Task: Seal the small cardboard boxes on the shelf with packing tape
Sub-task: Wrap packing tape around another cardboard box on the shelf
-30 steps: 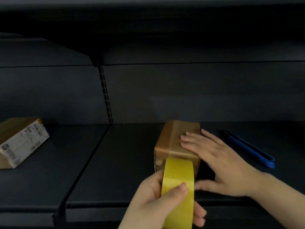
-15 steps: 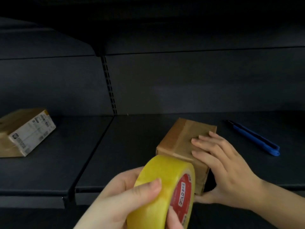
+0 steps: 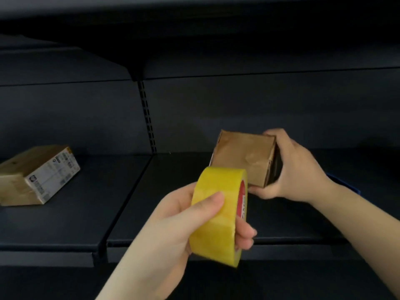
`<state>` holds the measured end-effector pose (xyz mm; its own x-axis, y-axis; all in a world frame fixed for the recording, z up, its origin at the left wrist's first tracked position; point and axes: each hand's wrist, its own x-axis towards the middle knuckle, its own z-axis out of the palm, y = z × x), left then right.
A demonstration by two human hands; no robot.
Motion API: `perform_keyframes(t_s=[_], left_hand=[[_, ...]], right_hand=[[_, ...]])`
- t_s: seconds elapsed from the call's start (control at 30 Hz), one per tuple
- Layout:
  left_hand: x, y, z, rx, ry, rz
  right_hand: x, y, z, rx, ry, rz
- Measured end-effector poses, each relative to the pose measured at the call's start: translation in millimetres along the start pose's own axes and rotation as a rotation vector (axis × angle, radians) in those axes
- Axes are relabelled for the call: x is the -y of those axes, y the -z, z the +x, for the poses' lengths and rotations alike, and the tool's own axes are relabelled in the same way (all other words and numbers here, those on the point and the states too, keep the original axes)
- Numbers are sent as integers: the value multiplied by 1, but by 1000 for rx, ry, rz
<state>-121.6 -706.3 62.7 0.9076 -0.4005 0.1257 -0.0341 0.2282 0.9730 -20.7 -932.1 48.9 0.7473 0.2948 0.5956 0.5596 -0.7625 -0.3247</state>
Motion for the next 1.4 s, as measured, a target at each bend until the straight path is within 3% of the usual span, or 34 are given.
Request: perform_keyframes(t_s=[0.1,0.27,0.43,0.6,0.77,0.9,1.1,1.2,1.4], left_hand=[[0,-6,4,-38,-36,26],[-1,-9,0,-6,-6,16],[10,-11,-1,-66,35,-12],[18,-5,-5,-88,107,-98],[37,-17,-3,-98,142,-65],[44,-24,2,-128,122,-32],[35,-25,14,-143,31,61],[36,-30,13,-70,70,80],[55,-31,2,-42,158,18]], right_hand=[[-1,-8,11,14,-40,159],[-18,-22,22,-48,-309,514],[-29,-30,24,-50,-375,621],[-33,-22,25,84,-347,608],[-26,-41,18,-61,-374,661],[-28,-48,29,-172,-601,816],[-36,-49,52,-89,-857,985],[-48,-48,59,-51,-1004,1183],[-57,-56,68,35,-1148,1181]])
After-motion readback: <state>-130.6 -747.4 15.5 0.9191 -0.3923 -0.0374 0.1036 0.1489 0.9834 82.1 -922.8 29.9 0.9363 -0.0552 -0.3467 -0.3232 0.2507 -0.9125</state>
